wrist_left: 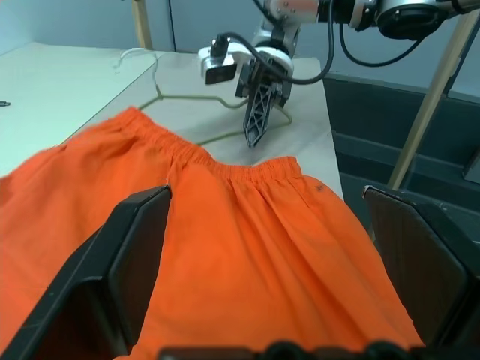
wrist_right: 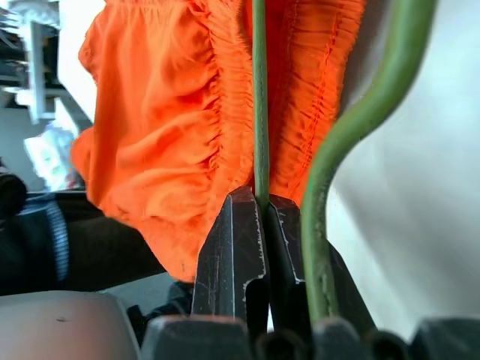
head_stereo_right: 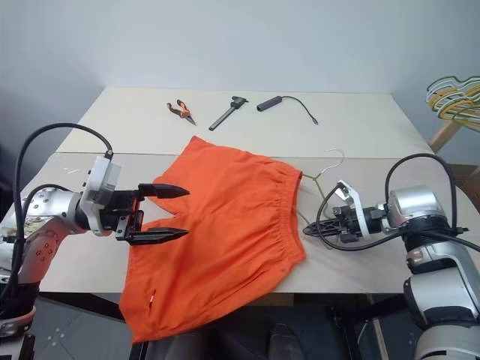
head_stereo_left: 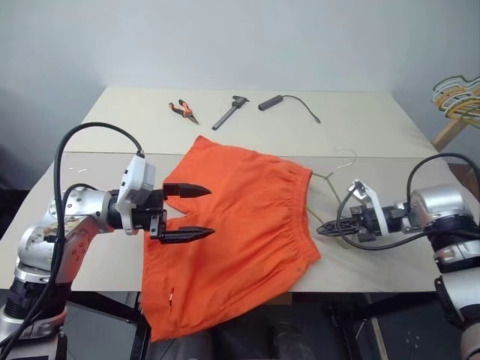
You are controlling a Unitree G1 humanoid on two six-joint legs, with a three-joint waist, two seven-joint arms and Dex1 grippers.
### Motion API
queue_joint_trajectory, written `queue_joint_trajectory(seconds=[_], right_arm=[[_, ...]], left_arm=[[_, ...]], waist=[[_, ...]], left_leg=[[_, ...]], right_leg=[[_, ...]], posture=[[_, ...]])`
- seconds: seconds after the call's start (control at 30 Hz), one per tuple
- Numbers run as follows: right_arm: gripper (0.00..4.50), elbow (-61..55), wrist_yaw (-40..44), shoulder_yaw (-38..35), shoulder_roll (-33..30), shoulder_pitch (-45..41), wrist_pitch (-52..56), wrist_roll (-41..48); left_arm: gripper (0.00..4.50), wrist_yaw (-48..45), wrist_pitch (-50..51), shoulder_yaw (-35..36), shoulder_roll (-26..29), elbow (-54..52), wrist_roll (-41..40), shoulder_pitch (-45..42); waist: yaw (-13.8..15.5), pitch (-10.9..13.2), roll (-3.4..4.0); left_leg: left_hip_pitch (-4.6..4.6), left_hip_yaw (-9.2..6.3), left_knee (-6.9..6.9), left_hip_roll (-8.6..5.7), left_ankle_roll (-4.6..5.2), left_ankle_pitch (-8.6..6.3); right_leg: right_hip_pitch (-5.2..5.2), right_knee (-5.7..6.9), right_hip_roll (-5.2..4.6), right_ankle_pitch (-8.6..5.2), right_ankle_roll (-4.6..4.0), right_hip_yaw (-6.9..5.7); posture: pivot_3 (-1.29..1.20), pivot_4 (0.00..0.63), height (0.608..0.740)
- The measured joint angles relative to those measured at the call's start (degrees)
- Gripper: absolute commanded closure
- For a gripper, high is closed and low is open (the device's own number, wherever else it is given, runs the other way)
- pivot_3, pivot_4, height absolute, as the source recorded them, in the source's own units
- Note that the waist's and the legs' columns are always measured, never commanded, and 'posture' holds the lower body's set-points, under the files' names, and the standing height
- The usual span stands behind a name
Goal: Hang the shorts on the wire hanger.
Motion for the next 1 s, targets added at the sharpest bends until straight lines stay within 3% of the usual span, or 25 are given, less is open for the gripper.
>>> queue_joint_trajectory(seconds=[0.7,1.0], right_arm=[[4.50,-3.82,-3.26,-0.95,-1.23,1.47,-2.76,-2.35],[4.50,-25.88,-12.10,-0.22,-1.64,-2.59,-17.24,-11.53]], left_arm=[[0.05,-2.00,-3.64,-2.22,-1.05,4.54,2.33,-4.52],[0.05,-7.74,-10.50,-4.73,-0.77,18.41,8.77,-18.54]], waist=[[-1.34,-0.03,0.05],[-1.62,-0.10,0.10]], left_leg=[[-0.03,0.02,0.02,-0.01,0.00,0.00],[-0.13,0.03,0.04,-0.01,-0.04,0.02]], right_leg=[[-0.02,0.00,0.00,0.03,0.04,0.02],[-0.11,0.01,0.00,0.04,0.07,0.01]], posture=[[-0.01,0.063,0.740],[-0.04,0.038,0.740]])
